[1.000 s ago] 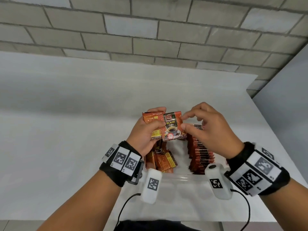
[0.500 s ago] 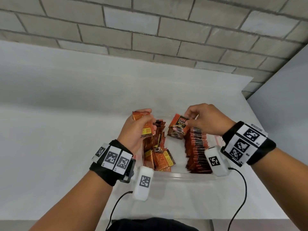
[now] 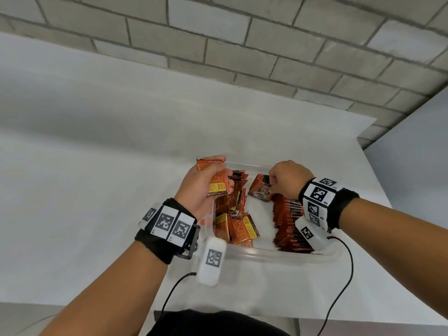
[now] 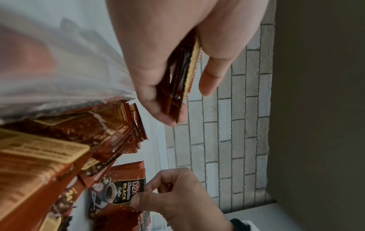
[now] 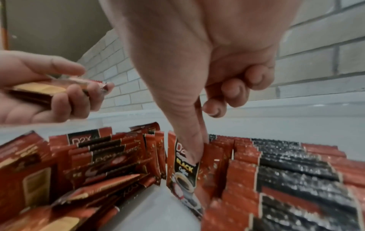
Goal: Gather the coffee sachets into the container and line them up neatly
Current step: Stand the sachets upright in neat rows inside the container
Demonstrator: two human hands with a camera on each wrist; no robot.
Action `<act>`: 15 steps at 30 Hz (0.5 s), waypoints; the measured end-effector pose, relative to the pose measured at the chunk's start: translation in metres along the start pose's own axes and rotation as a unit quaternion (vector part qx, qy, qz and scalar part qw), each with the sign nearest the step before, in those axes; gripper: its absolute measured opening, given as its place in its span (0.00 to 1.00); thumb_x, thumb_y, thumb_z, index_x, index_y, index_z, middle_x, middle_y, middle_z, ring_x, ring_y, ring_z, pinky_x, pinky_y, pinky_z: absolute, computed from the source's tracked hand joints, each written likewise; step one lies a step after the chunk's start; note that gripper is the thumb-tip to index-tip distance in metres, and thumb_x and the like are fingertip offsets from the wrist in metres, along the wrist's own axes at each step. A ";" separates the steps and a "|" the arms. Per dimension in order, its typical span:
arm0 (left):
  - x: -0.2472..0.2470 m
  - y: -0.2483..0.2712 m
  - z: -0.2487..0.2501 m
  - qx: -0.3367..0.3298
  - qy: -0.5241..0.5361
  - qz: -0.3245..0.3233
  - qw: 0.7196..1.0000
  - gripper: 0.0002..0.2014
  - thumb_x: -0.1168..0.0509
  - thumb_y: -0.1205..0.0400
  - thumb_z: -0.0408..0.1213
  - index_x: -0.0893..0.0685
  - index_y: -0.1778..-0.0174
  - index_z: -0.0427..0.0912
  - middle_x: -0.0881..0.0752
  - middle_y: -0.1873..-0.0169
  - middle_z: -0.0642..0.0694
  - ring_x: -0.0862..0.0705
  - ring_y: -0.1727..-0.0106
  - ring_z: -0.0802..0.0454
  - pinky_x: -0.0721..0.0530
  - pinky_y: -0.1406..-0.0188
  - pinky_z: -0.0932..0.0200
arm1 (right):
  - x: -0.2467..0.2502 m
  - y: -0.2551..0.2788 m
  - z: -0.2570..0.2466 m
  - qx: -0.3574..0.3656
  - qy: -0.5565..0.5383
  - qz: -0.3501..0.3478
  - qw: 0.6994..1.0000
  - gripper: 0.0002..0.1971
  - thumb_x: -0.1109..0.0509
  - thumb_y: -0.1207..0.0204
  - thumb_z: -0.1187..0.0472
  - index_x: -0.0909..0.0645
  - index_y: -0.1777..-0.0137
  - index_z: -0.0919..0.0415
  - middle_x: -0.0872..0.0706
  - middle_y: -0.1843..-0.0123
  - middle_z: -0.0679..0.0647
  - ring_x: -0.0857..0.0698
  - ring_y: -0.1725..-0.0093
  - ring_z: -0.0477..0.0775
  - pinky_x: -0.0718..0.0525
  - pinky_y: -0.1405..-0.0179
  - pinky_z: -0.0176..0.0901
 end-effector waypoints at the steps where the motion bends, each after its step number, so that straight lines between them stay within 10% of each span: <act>1: 0.000 0.000 0.000 0.000 -0.001 0.000 1.000 0.09 0.38 0.17 0.31 0.19 0.42 0.40 0.13 0.63 0.40 0.15 0.66 0.46 0.14 0.64 0.55 | -0.001 -0.001 -0.001 0.002 0.026 0.001 1.000 0.05 0.28 0.26 0.60 0.16 0.56 0.61 0.15 0.56 0.54 0.18 0.58 0.54 0.26 0.65 0.40; 15: 0.002 -0.003 -0.003 0.003 0.007 -0.001 1.000 0.09 0.38 0.17 0.31 0.18 0.42 0.40 0.13 0.62 0.39 0.15 0.66 0.45 0.15 0.61 0.53 | -0.005 -0.004 -0.012 0.037 0.179 0.018 0.983 0.04 0.37 0.24 0.65 0.21 0.56 0.59 0.18 0.57 0.54 0.23 0.61 0.55 0.33 0.58 0.43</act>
Point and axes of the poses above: each hand's wrist, its own y-axis away from the middle knuckle, its own x-axis out of the back of the hand, z = x × y, the point moved 8 cm from there along -y, towards the middle knuckle
